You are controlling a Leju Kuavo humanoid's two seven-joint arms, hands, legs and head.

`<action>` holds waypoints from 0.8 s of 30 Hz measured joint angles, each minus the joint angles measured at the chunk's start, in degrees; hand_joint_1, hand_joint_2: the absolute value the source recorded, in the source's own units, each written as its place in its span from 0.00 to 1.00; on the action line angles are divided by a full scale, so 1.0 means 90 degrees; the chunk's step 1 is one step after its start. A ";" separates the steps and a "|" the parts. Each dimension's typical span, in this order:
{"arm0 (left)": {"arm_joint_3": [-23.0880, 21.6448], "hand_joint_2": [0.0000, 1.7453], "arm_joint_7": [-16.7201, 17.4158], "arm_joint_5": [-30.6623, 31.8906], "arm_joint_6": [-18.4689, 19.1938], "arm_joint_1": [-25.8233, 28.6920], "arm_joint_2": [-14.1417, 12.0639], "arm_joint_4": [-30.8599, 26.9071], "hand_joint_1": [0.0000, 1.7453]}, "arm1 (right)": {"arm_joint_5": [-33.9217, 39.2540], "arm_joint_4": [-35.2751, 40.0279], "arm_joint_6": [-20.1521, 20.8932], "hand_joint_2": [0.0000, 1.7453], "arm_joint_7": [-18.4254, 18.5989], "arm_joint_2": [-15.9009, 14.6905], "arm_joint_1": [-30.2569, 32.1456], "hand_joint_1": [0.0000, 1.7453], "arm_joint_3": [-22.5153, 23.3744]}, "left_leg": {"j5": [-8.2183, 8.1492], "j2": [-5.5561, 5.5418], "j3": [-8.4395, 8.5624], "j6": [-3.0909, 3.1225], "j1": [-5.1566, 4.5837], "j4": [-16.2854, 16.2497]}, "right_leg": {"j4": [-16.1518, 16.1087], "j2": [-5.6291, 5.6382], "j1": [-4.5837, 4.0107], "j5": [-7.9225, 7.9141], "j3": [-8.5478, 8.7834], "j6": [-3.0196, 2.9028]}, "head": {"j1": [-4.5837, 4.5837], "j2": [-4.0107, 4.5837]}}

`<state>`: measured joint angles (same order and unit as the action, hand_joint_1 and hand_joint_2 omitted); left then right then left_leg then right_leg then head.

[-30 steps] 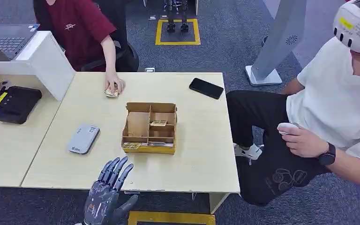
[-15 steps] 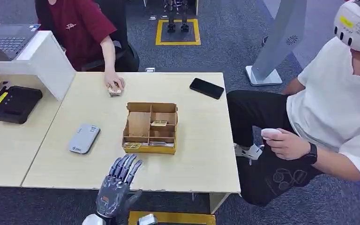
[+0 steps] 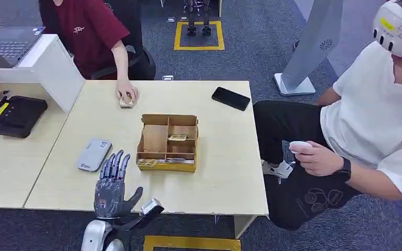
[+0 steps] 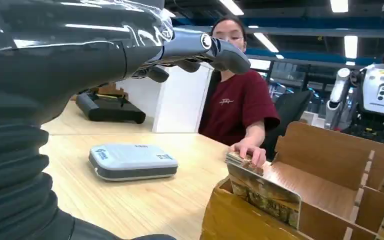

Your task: Pass the card to the sensor for recognition and then transmit it.

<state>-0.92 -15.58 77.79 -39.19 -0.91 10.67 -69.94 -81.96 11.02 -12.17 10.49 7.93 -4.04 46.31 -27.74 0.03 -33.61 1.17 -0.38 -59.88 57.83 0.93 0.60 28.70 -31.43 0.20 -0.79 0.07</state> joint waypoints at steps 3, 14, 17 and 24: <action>0.0056 1.00 -0.0014 -0.0007 0.0000 -0.0043 0.0051 0.0077 0.00 | -0.0002 0.0000 0.0000 0.00 -0.0012 0.0000 0.0000 0.00 0.0000 | 0.0000 0.0000 0.0000 0.0000 0.0000 0.0000 | 0.0000 0.0000 0.0000 0.0000 0.0000 0.0000 | 0.0000 -0.0002; 0.0151 1.00 -0.0061 -0.0051 0.0000 -0.0089 0.0153 0.0240 0.00 | -0.0061 0.0000 0.0000 0.00 -0.0012 0.0000 -0.0002 0.00 -0.0002 | 0.0000 0.0000 0.0000 0.0000 0.0000 0.0000 | 0.0000 0.0000 0.0001 0.0000 0.0000 0.0000 | 0.0000 0.0000; 0.0184 1.00 -0.0102 -0.0107 0.0000 -0.0179 0.0175 0.0364 0.00 | -0.0095 0.0000 0.0015 0.00 -0.0012 0.0002 -0.0004 0.00 -0.0007 | 0.0000 0.0000 0.0000 0.0000 0.0000 0.0000 | 0.0000 -0.0001 0.0000 0.0000 0.0001 0.0000 | 0.0000 -0.0002; 0.0405 1.00 -0.0354 -0.0250 0.0000 -0.0366 0.0303 0.0619 0.00 | -0.0158 0.0000 0.0044 0.00 0.0010 0.0000 -0.0009 0.00 -0.0039 | 0.0000 0.0000 0.0001 0.0000 0.0000 0.0000 | 0.0000 0.0000 0.0000 0.0000 0.0001 0.0000 | 0.0000 -0.0002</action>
<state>2.73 -18.77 75.54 -39.19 -4.20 13.40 -64.37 -83.38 11.02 -11.78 10.58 7.93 -4.12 45.97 -27.73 0.03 -33.60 1.17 -0.38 -59.88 57.83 0.92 0.60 28.70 -31.42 0.20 -0.79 0.04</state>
